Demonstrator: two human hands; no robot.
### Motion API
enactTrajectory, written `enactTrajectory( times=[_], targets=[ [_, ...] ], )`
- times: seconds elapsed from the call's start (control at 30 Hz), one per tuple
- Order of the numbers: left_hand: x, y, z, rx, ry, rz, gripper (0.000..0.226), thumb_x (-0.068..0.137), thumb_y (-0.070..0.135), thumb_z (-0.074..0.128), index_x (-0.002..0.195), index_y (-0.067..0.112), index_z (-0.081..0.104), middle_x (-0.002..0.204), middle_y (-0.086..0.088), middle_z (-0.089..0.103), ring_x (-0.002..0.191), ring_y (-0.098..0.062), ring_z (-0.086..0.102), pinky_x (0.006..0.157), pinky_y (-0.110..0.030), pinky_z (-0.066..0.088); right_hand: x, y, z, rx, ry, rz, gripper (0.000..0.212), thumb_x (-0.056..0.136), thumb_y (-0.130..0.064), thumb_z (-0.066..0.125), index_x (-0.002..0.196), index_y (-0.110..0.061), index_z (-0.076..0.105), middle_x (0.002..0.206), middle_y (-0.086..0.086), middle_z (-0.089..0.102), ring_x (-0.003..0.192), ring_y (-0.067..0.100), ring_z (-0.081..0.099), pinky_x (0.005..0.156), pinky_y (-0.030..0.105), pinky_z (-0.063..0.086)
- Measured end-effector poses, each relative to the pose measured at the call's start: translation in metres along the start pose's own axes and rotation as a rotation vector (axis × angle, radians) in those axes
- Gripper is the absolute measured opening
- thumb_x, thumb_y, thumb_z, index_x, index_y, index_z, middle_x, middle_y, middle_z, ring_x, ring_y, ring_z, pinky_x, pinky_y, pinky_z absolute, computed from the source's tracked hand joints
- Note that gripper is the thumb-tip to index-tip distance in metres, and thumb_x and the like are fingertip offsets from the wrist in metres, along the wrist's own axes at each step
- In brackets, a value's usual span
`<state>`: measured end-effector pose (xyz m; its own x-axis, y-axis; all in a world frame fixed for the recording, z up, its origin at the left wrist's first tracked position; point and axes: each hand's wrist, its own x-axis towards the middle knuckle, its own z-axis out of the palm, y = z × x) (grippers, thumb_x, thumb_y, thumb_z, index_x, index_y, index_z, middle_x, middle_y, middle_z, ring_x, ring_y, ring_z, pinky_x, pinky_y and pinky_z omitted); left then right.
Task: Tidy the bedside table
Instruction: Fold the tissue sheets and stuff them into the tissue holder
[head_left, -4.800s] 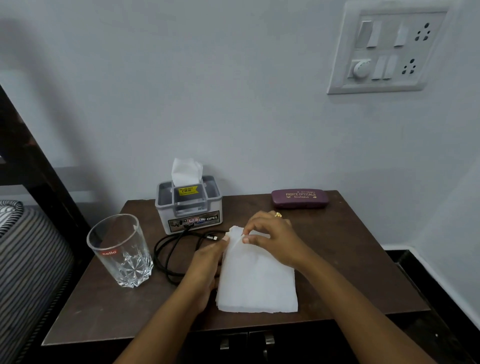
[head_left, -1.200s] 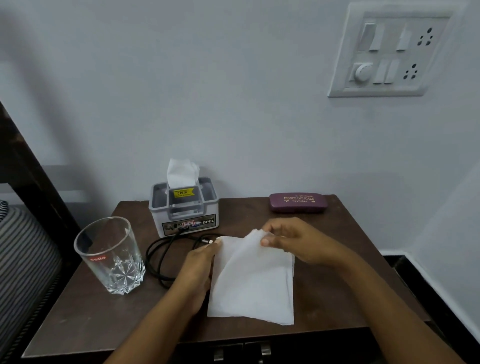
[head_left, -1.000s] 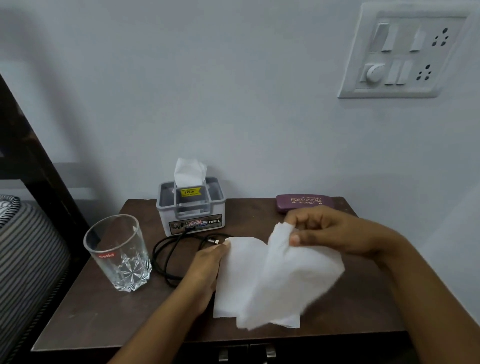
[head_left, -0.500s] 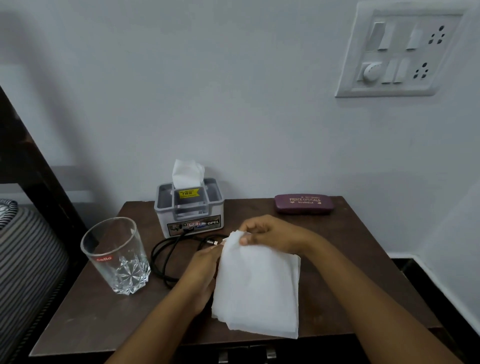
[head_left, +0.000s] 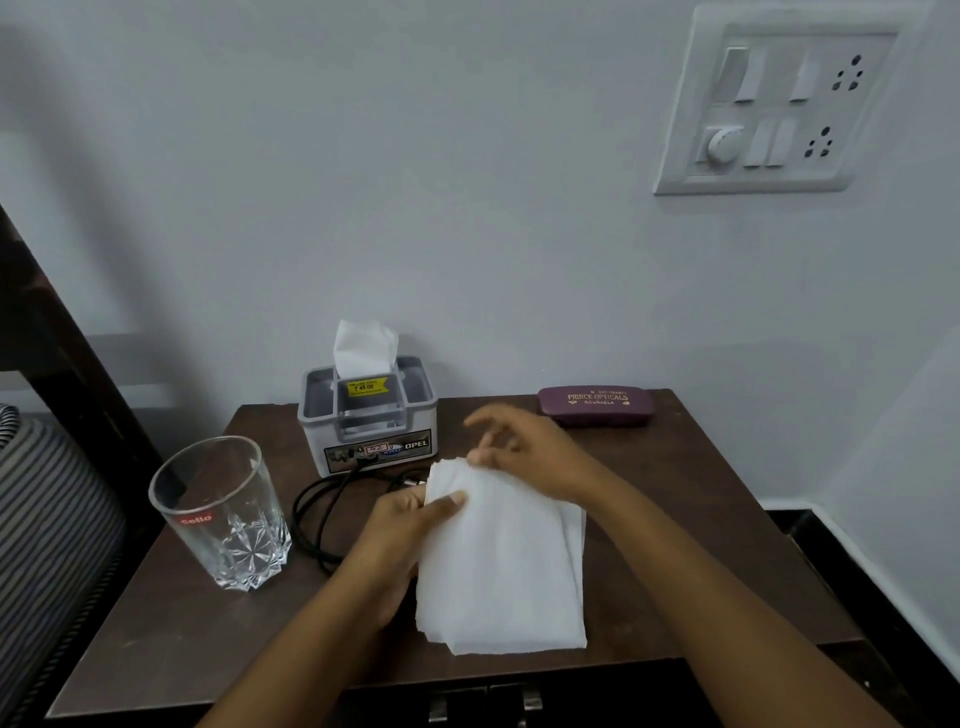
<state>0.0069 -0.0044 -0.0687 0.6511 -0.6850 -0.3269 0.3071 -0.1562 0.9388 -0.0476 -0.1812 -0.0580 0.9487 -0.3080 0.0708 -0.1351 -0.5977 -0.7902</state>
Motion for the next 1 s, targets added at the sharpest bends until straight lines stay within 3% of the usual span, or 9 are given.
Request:
enactTrajectory(
  times=[0.13,0.27,0.33,0.4,0.5,0.57,0.67,0.87,1.0],
  targets=[
    [-0.009,0.019,0.011,-0.051,-0.057,0.018,0.014,0.088,0.016,0.058,0.089,0.007,0.069,0.086,-0.012,0.074,0.073,-0.019,0.069,0.065,-0.030,0.056,-0.038,0.015,-0.022,0.755,0.179,0.268,0.059,0.083,-0.061,0.043,0.129,-0.025,0.045,0.123,0.005,0.062,0.111,0.019,0.061,0.096,0.035,0.047],
    [-0.023,0.043,0.030,-0.138,-0.164,0.013,0.013,0.089,0.017,0.057,0.090,0.008,0.067,0.090,-0.014,0.072,0.080,-0.024,0.067,0.080,-0.039,0.055,-0.079,0.028,-0.002,1.348,-0.064,0.391,0.090,0.075,-0.075,0.048,0.135,-0.008,0.046,0.122,0.017,0.058,0.108,0.027,0.057,0.098,0.040,0.043],
    [-0.029,0.050,0.034,-0.139,-0.159,0.012,0.015,0.088,0.019,0.058,0.094,0.008,0.067,0.092,-0.013,0.073,0.083,-0.025,0.068,0.080,-0.039,0.056,-0.095,0.019,0.005,1.487,-0.166,0.376,0.089,0.073,-0.072,0.053,0.134,-0.008,0.049,0.128,0.017,0.057,0.114,0.029,0.058,0.101,0.044,0.043],
    [-0.034,0.053,0.033,-0.117,-0.141,0.027,0.020,0.089,0.019,0.058,0.101,0.006,0.067,0.098,-0.013,0.074,0.086,-0.025,0.070,0.076,-0.036,0.058,-0.105,0.007,0.005,1.507,-0.135,0.373,0.082,0.067,-0.061,0.069,0.130,-0.010,0.055,0.133,0.016,0.056,0.122,0.032,0.054,0.108,0.049,0.037],
    [-0.040,0.048,0.025,-0.089,-0.111,0.028,0.025,0.090,0.021,0.057,0.106,0.004,0.066,0.101,-0.014,0.073,0.090,-0.027,0.071,0.076,-0.037,0.058,-0.112,-0.005,0.002,1.344,-0.039,0.399,0.071,0.056,-0.030,0.089,0.118,-0.005,0.064,0.121,0.017,0.065,0.114,0.033,0.061,0.100,0.049,0.046],
    [-0.045,0.041,0.018,-0.074,-0.137,-0.005,0.027,0.090,0.024,0.056,0.107,0.006,0.066,0.104,-0.014,0.072,0.095,-0.027,0.069,0.082,-0.040,0.057,-0.115,-0.015,0.000,1.212,-0.053,0.447,0.055,0.069,-0.019,0.079,0.118,-0.002,0.062,0.116,0.018,0.067,0.109,0.033,0.063,0.090,0.042,0.054],
    [-0.053,0.030,0.009,0.034,-0.195,-0.057,0.025,0.084,0.016,0.062,0.106,0.004,0.067,0.102,-0.015,0.073,0.093,-0.026,0.070,0.070,-0.034,0.060,-0.118,-0.021,-0.003,1.124,-0.024,0.536,0.040,0.077,-0.012,0.070,0.115,-0.002,0.063,0.109,0.019,0.070,0.098,0.032,0.068,0.074,0.037,0.060],
    [-0.061,0.033,0.000,0.081,-0.109,0.043,0.023,0.079,0.001,0.064,0.101,0.006,0.070,0.096,-0.014,0.074,0.083,-0.025,0.072,0.066,-0.031,0.059,-0.122,-0.033,-0.013,1.063,-0.004,0.420,0.035,0.081,0.003,0.061,0.116,-0.001,0.061,0.113,0.017,0.069,0.103,0.027,0.066,0.084,0.032,0.057],
    [-0.070,0.043,-0.003,0.047,-0.144,0.131,0.020,0.076,0.005,0.063,0.093,0.008,0.074,0.091,-0.013,0.075,0.078,-0.023,0.071,0.066,-0.031,0.058,-0.131,-0.049,-0.018,0.832,0.084,0.219,0.025,0.085,0.002,0.059,0.106,-0.008,0.068,0.107,0.010,0.072,0.099,0.021,0.069,0.083,0.031,0.057]
  ],
)
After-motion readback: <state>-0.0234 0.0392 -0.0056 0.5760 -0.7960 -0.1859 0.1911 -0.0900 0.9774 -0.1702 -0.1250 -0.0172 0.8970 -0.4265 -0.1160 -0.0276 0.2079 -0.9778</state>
